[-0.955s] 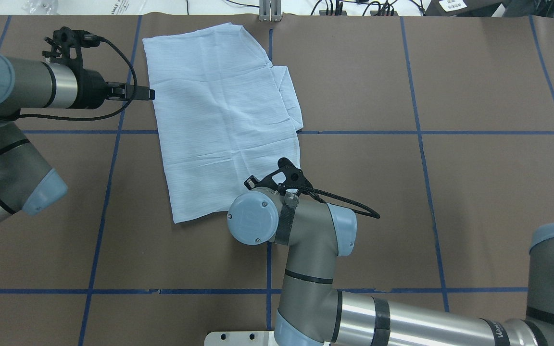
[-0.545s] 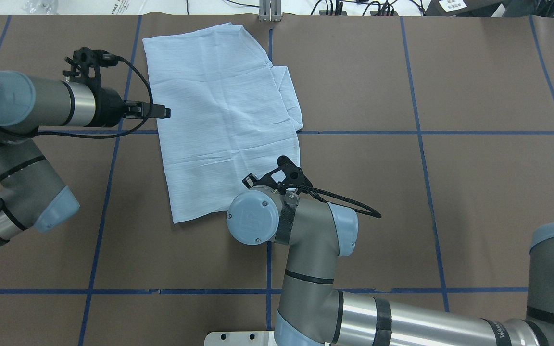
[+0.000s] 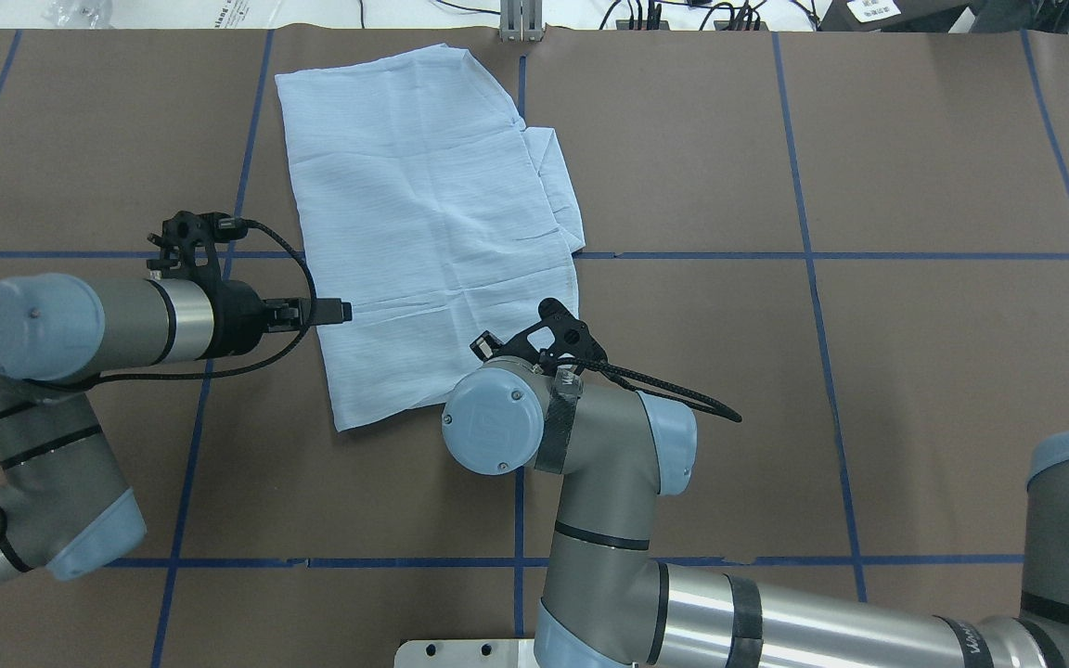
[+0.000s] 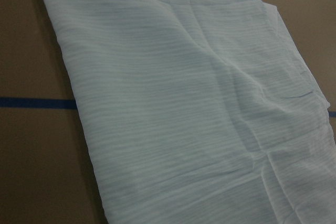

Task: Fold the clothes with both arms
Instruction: 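Hold the right gripper at the corner while left gripper moves toward the shirt, then lower the left gripper to the shirt's near edge beside the right gripper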

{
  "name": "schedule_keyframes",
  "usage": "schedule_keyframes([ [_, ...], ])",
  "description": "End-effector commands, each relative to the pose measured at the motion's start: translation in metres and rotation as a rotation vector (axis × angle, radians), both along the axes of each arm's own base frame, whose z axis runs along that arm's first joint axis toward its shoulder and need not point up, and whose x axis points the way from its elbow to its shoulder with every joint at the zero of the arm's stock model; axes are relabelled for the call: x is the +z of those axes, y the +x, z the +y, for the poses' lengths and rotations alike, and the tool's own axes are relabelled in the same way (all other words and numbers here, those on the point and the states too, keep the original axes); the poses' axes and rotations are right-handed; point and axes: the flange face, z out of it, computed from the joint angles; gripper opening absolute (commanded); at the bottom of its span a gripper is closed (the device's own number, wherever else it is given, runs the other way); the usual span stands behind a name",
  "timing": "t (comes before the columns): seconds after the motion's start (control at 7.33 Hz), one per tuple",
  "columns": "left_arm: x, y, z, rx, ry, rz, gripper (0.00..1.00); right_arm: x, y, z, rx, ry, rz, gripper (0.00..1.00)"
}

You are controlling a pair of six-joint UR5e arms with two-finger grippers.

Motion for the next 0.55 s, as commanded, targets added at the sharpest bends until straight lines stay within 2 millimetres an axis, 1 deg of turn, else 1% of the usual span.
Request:
schedule_keyframes([
  [0.0,0.006,0.033,0.034,-0.05,-0.129,0.007,0.81,0.0,0.001,0.0,0.001,0.002,-0.002,0.0],
  [0.14,0.005,0.044,0.043,-0.061,-0.15,0.0,0.66,-0.001,0.001,0.0,0.001,0.002,-0.004,0.0],
  [0.27,0.005,0.049,0.048,-0.05,-0.151,-0.004,0.57,0.001,0.001,0.0,0.001,0.002,-0.002,0.0],
  [0.41,0.006,0.052,0.052,-0.041,-0.152,-0.007,0.55,0.0,0.001,0.0,0.004,0.005,-0.001,0.0],
])
